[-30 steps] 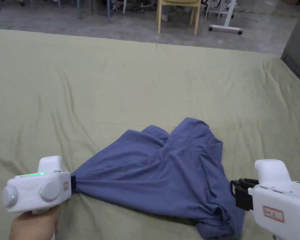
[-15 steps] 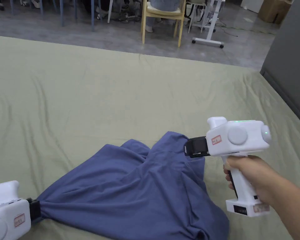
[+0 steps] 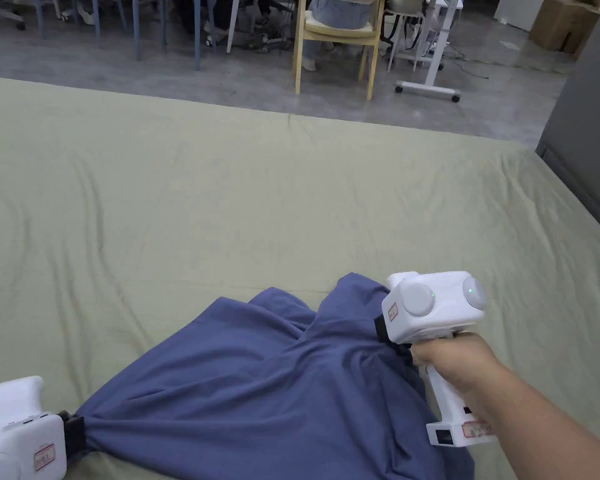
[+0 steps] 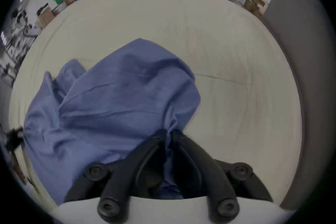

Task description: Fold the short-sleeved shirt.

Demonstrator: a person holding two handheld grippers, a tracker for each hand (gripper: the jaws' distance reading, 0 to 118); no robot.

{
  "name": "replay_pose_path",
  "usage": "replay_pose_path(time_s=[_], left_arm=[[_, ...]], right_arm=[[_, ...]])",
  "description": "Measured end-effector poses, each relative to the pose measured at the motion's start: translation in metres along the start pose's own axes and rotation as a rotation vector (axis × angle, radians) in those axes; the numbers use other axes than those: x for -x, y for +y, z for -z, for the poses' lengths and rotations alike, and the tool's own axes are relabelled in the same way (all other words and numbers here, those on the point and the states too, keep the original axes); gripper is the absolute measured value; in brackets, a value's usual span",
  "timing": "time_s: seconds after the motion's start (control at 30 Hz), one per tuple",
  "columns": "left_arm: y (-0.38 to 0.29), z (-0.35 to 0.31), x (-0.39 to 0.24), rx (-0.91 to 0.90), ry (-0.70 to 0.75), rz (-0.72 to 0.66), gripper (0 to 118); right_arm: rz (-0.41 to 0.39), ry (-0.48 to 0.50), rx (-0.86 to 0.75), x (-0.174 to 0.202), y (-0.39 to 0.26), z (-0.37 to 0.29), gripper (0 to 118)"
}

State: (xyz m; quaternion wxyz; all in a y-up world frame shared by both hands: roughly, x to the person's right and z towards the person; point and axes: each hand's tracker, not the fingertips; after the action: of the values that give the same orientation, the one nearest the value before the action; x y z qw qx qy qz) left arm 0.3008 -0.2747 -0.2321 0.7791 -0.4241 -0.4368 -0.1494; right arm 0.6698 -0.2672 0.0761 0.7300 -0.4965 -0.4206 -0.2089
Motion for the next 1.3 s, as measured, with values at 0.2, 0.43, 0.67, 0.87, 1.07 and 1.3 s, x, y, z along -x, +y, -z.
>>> replay_pose_path(time_s=[0.2,0.43,0.67,0.87,1.07,1.3], left_arm=[[0.011,-0.021,0.002,-0.052,-0.034,-0.095,5],[0.070,-0.058,-0.019,-0.189,-0.058,-0.127,5],[0.176,-0.131,-0.041,-0.377,-0.092,-0.120,5],[0.267,-0.218,-0.070,-0.544,-0.063,-0.008,5],[0.354,-0.289,-0.078,-0.658,-0.078,-0.012,5],[0.428,-0.298,-0.086,-0.648,-0.005,0.048,5]], right_arm=[[0.084,0.060,-0.269,-0.023,-0.016,-0.084,6],[-0.018,-0.061,-0.546,-0.041,-0.019,-0.232,6],[-0.036,-0.119,-0.705,-0.056,0.003,-0.371,6],[-0.041,-0.170,-0.778,-0.065,0.047,-0.452,6],[0.039,-0.157,-0.785,-0.084,0.101,-0.509,6],[0.119,-0.177,-0.685,-0.086,0.174,-0.509,6]])
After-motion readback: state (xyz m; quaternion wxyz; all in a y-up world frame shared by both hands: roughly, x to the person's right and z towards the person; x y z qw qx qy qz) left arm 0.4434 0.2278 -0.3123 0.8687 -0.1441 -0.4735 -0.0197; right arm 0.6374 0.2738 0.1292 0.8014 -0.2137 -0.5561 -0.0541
